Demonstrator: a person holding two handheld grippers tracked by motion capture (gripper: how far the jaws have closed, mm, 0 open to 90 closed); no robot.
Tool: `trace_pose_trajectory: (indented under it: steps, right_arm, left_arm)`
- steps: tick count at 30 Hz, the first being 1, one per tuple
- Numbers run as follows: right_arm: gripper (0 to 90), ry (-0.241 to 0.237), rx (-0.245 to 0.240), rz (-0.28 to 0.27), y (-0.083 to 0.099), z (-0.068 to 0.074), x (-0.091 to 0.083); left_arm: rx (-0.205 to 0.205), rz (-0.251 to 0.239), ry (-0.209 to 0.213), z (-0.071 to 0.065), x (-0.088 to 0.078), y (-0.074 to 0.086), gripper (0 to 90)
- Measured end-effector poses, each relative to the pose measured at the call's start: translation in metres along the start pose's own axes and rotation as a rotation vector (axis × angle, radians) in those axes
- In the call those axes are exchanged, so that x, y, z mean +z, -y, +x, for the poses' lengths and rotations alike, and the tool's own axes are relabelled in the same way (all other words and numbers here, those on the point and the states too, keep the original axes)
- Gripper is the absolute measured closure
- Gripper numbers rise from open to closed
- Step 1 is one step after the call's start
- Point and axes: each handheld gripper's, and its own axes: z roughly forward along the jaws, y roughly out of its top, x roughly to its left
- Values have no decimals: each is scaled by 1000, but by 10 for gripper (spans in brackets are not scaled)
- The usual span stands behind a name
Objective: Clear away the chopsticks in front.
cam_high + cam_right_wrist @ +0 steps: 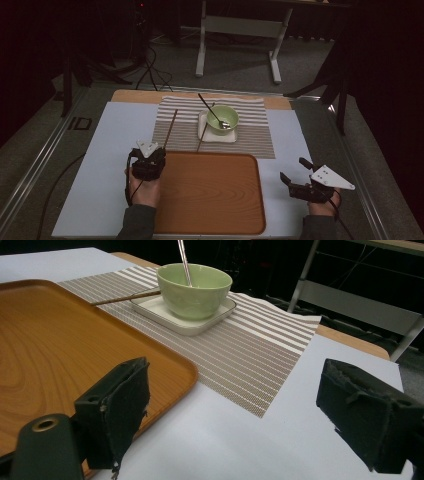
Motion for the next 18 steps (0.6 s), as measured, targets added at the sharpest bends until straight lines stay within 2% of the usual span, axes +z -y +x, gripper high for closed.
trace_pose_trajectory:
  steps: [8,18]
  right_arm:
    - [131,0,-1,0,0,0,0]
    - [131,0,-2,0,0,1,1]
  left_arm:
    - [-16,29,-15,0,-6,28,861]
    - [-35,32,-37,4,-22,46,861]
